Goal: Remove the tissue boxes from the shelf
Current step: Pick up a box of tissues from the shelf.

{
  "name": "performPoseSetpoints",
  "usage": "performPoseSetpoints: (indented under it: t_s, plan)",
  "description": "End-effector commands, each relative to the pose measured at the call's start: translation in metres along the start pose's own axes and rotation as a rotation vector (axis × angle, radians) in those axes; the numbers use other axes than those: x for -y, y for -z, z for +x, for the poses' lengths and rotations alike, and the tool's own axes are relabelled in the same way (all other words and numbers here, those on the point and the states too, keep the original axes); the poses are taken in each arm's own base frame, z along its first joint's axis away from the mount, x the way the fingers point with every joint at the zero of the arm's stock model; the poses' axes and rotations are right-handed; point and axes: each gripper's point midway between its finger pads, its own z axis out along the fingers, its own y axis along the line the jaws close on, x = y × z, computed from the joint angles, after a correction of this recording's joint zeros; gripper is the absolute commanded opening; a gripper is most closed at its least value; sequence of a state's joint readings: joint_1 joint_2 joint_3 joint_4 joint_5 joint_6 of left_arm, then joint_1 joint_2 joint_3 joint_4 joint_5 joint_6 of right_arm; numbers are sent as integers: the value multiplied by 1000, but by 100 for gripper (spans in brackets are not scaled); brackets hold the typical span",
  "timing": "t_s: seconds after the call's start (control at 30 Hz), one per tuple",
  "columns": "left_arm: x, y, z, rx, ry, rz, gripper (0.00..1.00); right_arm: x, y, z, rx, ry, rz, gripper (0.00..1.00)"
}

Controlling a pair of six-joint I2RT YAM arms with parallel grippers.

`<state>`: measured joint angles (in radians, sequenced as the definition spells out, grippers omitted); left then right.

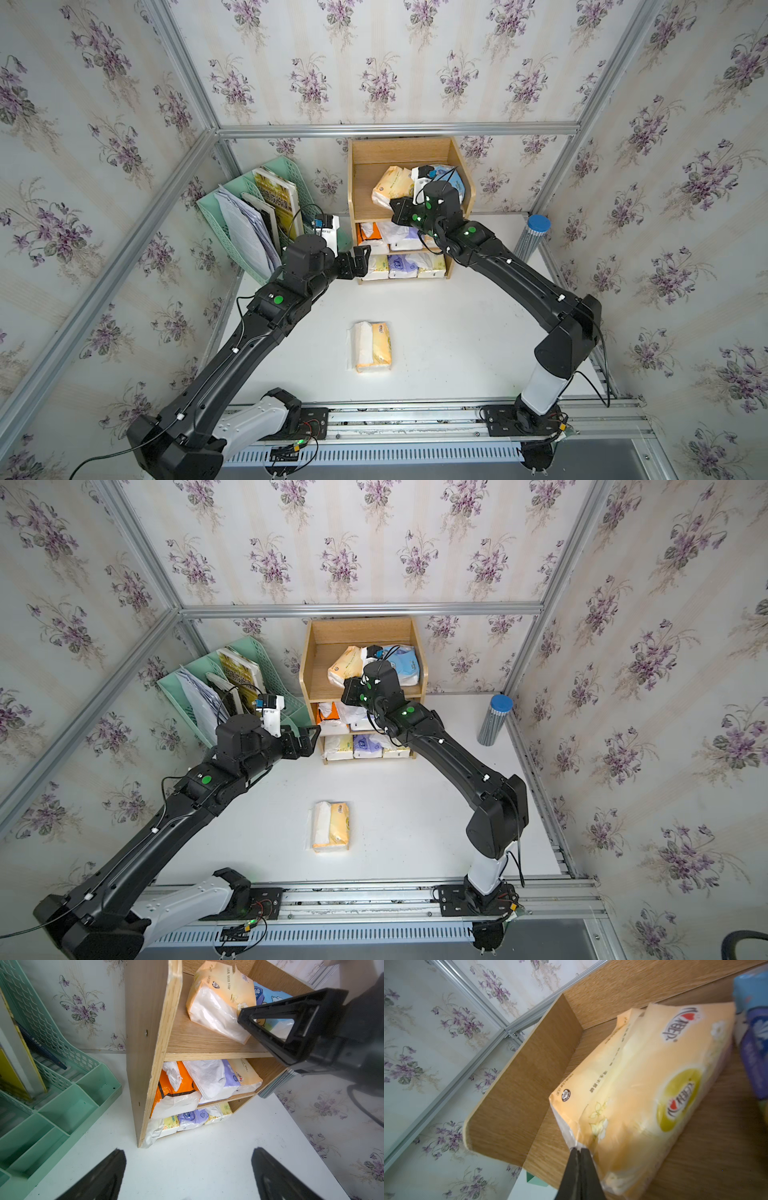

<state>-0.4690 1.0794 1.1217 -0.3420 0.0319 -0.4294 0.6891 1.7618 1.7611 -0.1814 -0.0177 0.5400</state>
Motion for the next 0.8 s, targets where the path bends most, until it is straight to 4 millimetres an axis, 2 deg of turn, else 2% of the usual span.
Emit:
performPoseSetpoints:
  t_s: [0.0,0.1,0.2,0.23,0.37,0.43,0.6,0.77]
  plan:
    - [-1,0,1,-11,-8,-8,99,-14,7,15,-74,33,-54,0]
    - [3,-2,2,-23,0,13,99,-20,16,20,-88,48,-65,0]
    - [6,-6,3,-36,5,27,99,-20,25,15,-72,56,-57,1]
    - [7,-7,2,-39,6,32,99,-20,29,10,-59,65,-49,8]
    - [12,-9,2,-51,8,52,99,-17,43,-13,3,93,-6,51]
    - [13,-7,2,-53,10,57,99,-14,48,-24,19,94,6,59]
    - [7,1,2,-29,8,35,99,9,53,-45,49,63,54,62]
    - [7,3,3,-31,10,32,99,9,40,-40,23,43,6,62]
